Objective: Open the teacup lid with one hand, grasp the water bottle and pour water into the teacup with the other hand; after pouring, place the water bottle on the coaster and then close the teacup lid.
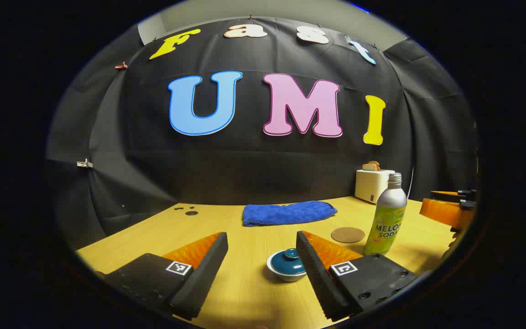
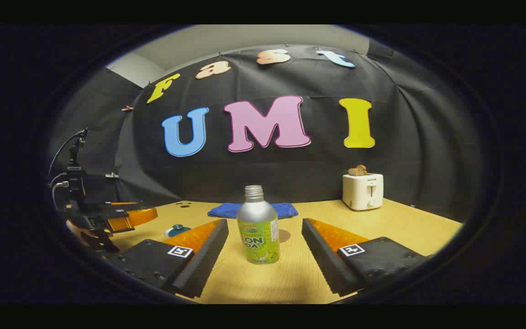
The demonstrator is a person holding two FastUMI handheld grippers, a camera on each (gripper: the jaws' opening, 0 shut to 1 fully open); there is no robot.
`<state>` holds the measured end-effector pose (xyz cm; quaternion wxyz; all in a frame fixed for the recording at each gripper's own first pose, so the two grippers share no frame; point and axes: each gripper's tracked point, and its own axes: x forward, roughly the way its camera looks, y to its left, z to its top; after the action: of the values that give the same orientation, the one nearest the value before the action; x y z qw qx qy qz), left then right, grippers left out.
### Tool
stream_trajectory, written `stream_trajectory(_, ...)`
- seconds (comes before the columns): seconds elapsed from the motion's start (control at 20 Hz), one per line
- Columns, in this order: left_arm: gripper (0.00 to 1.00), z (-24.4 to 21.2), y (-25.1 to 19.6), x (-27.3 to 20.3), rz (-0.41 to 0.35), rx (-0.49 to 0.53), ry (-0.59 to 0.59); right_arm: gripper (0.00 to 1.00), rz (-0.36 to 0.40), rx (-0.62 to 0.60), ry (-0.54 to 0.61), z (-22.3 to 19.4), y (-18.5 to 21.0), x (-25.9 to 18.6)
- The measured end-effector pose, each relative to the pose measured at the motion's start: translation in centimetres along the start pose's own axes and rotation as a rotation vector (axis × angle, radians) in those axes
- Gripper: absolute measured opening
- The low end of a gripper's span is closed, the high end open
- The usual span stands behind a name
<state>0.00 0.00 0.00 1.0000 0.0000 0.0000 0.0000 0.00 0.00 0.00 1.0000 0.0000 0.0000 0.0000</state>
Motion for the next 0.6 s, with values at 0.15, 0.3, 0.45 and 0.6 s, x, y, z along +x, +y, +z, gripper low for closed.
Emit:
stream_trajectory(0.15,0.95,0.2,-1.0,0.4,-0.018,-0.002,-0.002,1.00,0.014,-0.012,0.003,0.1,0.4,0.7)
stream_trajectory(0.3,0.95,0.3,-1.3,0.6,-0.018,-0.003,-0.009,1.00,0.006,-0.027,0.008,-0.1,0.3,0.9)
stream_trajectory(0.45,0.95,-0.2,-1.5,0.6,-0.017,-0.025,-0.003,1.00,0.005,-0.024,0.023,-0.7,0.1,1.2)
stream_trajectory(0.6,0.95,-0.2,-1.4,0.3,-0.012,-0.025,-0.004,1.00,-0.006,-0.021,0.029,-1.0,-0.1,1.3)
